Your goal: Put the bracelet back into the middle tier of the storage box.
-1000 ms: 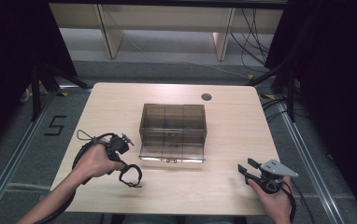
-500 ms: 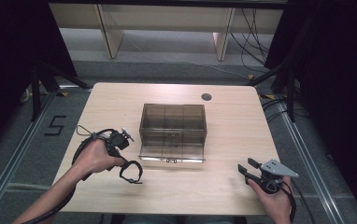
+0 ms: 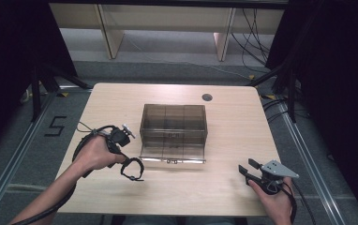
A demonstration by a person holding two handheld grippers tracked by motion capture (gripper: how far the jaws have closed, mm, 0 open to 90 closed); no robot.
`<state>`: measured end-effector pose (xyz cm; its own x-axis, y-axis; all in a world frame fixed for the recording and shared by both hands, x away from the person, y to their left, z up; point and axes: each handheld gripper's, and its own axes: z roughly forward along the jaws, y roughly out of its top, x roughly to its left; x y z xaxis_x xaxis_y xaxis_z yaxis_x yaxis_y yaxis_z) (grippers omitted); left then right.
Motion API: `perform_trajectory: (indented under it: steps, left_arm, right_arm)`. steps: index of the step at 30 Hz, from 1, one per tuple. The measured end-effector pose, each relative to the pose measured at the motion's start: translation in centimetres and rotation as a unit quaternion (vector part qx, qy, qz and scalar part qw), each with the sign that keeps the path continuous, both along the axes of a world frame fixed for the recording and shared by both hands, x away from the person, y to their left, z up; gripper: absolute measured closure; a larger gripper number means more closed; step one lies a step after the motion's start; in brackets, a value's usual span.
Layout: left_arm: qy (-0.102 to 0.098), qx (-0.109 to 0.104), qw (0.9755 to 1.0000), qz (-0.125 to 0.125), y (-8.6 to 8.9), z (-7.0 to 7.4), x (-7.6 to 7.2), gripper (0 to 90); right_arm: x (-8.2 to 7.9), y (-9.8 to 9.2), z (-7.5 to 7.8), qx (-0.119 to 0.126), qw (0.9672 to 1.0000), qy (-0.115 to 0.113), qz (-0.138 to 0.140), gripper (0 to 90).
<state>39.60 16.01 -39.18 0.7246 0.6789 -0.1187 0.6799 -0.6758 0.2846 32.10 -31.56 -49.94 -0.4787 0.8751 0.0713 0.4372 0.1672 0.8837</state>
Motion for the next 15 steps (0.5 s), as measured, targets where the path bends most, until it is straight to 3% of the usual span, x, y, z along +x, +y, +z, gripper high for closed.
perform_trajectory:
  steps: [3, 5, 7, 9, 12, 15]
  left_arm:
    - [0.000, 0.002, 1.0000, -0.004, -0.11, 0.26, 0.19, 85.0]
    - [-0.002, 0.000, 1.0000, -0.002, -0.27, 0.29, 0.27, 85.0]
    - [-0.001, 0.003, 1.0000, -0.005, -0.37, 0.35, 0.38, 85.0]
    - [0.000, 0.003, 1.0000, -0.006, -0.48, 0.43, 0.49, 85.0]
    - [-0.001, 0.004, 1.0000, -0.007, -0.65, 0.47, 0.65, 85.0]
    - [0.000, 0.003, 1.0000, -0.004, -0.84, 0.43, 0.90, 85.0]
  right_arm:
    - [0.13, -0.11, -0.01, -0.005, 0.9999, -0.009, 0.005, 48.7]
    - [-0.01, -0.05, 0.03, -0.002, 1.0000, -0.001, 0.000, 48.7]
    - [0.27, -0.33, 0.01, -0.017, 0.9996, -0.022, 0.009, 48.7]
    - [0.29, -0.37, 0.01, -0.019, 0.9995, -0.025, 0.009, 48.6]
    - [0.01, -0.11, 0.02, -0.003, 1.0000, -0.003, 0.001, 48.5]
    - [0.30, -0.35, -0.02, -0.018, 0.9995, -0.024, 0.009, 48.5]
